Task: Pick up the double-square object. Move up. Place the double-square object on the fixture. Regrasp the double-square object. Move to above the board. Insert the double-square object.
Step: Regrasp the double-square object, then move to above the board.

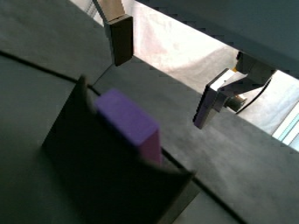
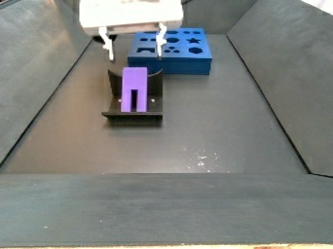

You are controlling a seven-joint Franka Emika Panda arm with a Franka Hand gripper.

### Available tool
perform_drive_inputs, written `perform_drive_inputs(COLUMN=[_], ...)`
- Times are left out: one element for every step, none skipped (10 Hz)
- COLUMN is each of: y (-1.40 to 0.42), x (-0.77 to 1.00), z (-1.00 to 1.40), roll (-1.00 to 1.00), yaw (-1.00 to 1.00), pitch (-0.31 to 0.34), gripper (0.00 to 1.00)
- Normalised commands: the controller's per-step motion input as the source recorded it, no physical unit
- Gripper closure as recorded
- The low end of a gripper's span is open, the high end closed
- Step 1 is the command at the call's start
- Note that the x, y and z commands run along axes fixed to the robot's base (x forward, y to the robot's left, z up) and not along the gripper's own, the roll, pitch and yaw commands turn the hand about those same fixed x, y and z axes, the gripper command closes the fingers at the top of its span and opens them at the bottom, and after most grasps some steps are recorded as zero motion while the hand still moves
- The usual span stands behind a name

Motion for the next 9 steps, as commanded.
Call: perform_drive_inputs(y=[0.01,0.01,0.01,0.00,0.01,0.00,0.00,-0.26,-0.26], x=[0.11,0.10,0.08,0.08,0.08,0.07,0.00,0.00,0.00], z=[-0.85,-0.73,-0.59,-0.42,-0.29,-0.22,0.00,1.00,1.00], roll=[0.08,0.07,0.07,0.06,0.06,0.06,0.00,-0.39,-0.38], yaw=[-0.01,-0.01,0.00,0.01,0.01,0.02,0.00,-0.35,-0.35], pitch=[-0.038,-0.028,-0.020,-0.016,-0.017,-0.016,0.000,-0.350,-0.346], gripper=[0.00,0.00,0.00,0.00,0.00,0.00,1.00,1.00,1.00])
